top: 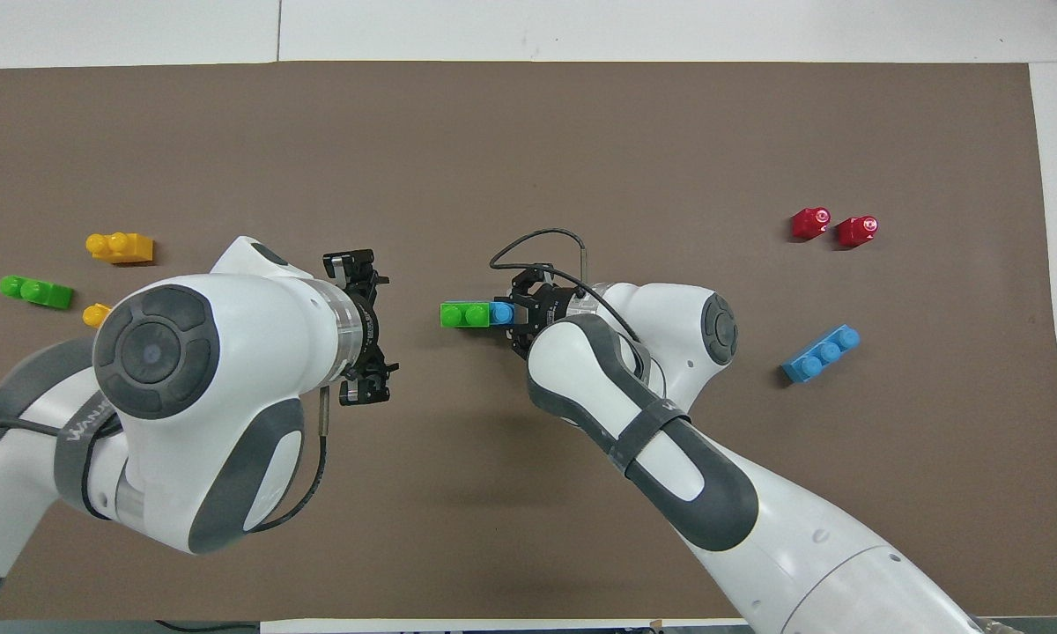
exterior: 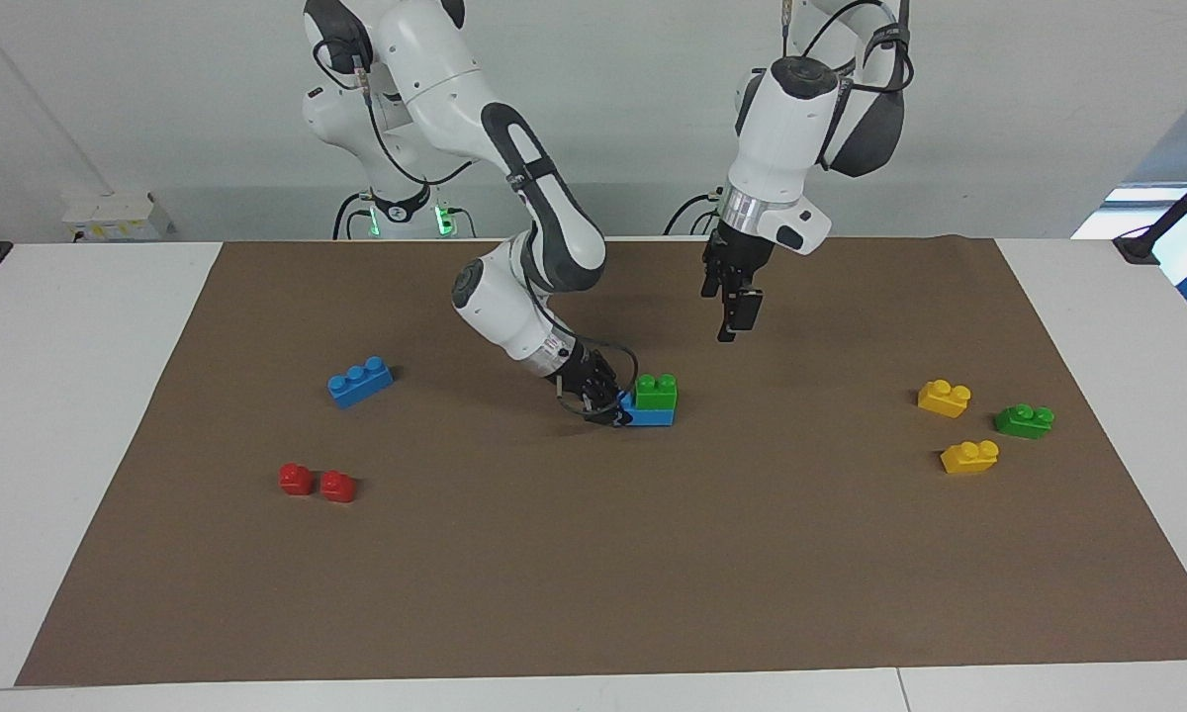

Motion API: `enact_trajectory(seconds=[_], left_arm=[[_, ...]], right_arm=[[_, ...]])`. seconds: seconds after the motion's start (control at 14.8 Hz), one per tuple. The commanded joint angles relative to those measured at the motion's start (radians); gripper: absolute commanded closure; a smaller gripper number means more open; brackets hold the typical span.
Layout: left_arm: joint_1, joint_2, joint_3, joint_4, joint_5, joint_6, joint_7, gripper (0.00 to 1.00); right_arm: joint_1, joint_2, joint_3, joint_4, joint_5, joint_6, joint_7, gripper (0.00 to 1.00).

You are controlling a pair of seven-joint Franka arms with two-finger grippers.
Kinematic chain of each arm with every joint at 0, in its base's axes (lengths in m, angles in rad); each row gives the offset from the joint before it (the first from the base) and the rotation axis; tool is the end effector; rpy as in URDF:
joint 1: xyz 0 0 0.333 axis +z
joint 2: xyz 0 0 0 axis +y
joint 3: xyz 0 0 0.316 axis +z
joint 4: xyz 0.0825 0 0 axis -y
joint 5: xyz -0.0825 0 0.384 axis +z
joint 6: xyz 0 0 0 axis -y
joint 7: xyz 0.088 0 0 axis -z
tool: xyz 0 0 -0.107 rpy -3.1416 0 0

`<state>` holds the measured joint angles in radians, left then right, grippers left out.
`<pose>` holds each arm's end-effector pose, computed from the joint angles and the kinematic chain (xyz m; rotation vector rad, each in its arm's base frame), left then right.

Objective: Remove green block with left arm and hold with right
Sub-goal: 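Grasp the green block with the left gripper beside the right gripper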

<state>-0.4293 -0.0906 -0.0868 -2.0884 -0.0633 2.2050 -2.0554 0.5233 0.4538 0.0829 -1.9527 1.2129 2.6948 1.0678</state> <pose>0.4729 -0.2719 0.4845 2.0714 2.0720 0.0195 0.5370 0.3313 0.2591 -1.7855 1.7211 0.4556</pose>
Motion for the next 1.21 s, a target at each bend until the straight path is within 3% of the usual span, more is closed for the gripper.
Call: enact_trajectory(seconds=[0.0,0.2,0.61,0.94,1.14], left_arm=[[-0.045,0.025,0.013,-0.03,0.013,0.077,-0.023,0.0],[-0.061,0.031,0.015,-0.085,0.026,0.214,-0.106,0.0],[-0.068,0.095,0.016,-0.098,0.068,0.311,-0.144,0.0],[-0.097,0.161,0.015,-0.081,0.192,0.318,-0.271,0.0],[-0.12,0.183,0.016,-0.081,0.2,0.318,-0.322,0.0]], right_arm=[[-0.002,0.016,0.001,-0.031,0.022,0.037,-0.054,1.0],[-0.003,0.013,0.001,-0.048,0.022,0.037,-0.057,1.0],[0.0,0.013,0.001,-0.049,0.022,0.043,-0.057,1.0],[0.0,0.013,0.0,-0.051,0.022,0.043,-0.057,1.0],[0.0,0.011,0.001,-0.051,0.022,0.043,-0.058,1.0]])
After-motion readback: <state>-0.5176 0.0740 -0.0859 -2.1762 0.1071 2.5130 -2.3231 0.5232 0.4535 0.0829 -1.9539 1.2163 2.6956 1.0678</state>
